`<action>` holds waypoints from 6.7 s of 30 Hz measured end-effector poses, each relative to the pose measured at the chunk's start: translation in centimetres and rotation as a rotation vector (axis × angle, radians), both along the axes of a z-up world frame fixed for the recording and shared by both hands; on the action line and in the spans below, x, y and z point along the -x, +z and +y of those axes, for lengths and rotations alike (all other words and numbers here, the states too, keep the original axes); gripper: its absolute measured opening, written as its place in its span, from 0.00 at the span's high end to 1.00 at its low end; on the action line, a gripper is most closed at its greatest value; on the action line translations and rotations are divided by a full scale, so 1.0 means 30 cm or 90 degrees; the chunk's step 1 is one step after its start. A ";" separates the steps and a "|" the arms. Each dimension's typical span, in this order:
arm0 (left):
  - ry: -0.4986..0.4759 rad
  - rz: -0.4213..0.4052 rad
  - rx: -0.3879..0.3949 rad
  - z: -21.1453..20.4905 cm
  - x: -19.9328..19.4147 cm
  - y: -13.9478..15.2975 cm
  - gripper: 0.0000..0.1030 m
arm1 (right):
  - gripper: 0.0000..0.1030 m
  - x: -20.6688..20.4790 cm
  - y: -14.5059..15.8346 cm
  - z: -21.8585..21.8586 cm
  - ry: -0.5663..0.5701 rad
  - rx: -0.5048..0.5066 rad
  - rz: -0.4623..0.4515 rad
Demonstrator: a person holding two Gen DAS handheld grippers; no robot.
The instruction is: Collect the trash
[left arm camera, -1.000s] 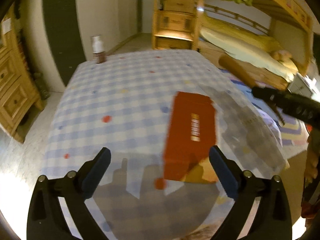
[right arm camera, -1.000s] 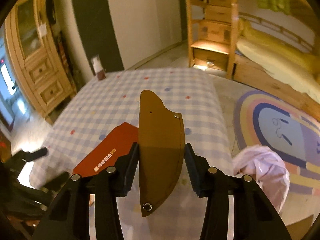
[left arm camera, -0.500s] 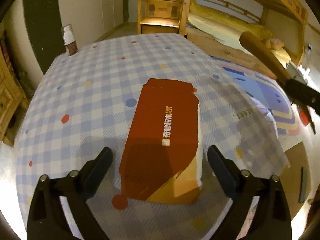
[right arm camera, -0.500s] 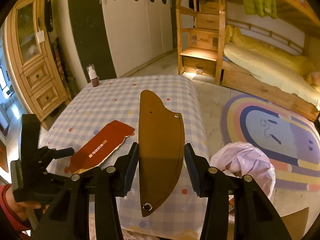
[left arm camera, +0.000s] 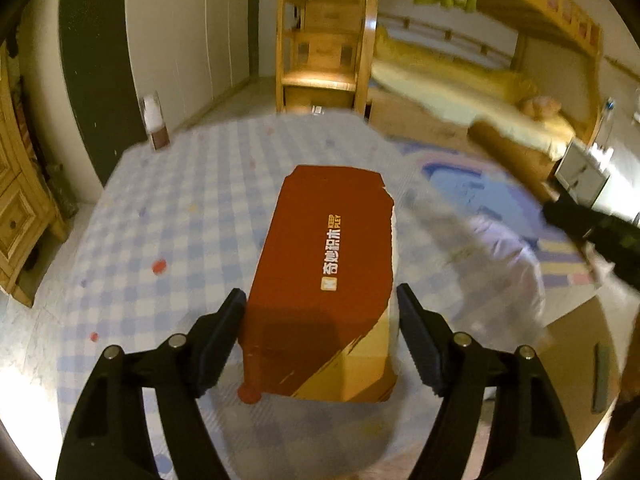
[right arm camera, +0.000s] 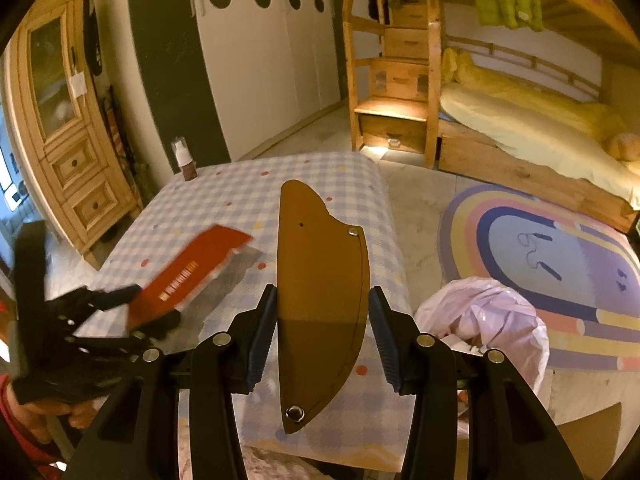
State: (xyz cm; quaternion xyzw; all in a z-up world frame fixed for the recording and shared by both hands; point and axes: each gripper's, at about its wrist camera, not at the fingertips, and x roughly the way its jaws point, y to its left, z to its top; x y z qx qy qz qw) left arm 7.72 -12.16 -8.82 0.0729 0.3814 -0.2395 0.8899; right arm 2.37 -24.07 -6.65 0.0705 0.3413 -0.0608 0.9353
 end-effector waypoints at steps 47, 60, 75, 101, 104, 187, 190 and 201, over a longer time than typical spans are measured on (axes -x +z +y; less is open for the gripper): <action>-0.240 -0.021 -0.028 -0.810 0.136 -0.040 0.28 | 0.28 0.354 -0.082 -0.661 -0.319 -0.075 -0.022; -0.211 -0.033 -0.014 -0.754 0.113 0.005 0.07 | 0.27 0.386 -0.061 -0.652 -0.317 -0.090 -0.024; -0.025 -0.066 -0.034 -0.277 0.123 0.206 0.07 | 0.12 0.359 0.120 -0.289 -0.179 -0.057 -0.024; 0.177 -0.027 -0.086 0.360 0.336 0.352 0.07 | 0.09 0.385 0.301 0.275 0.025 0.033 -0.004; 0.178 -0.024 -0.088 0.370 0.341 0.347 0.07 | 0.09 0.395 0.305 0.277 0.024 0.030 -0.008; 0.194 -0.023 -0.091 0.372 0.339 0.361 0.07 | 0.09 0.377 0.300 0.254 0.024 0.027 -0.010; 0.195 -0.022 -0.090 0.371 0.341 0.360 0.07 | 0.09 0.376 0.299 0.254 0.024 0.027 -0.009; 0.190 -0.030 -0.102 0.357 0.335 0.357 0.07 | 0.09 0.372 0.299 0.255 0.023 0.026 -0.010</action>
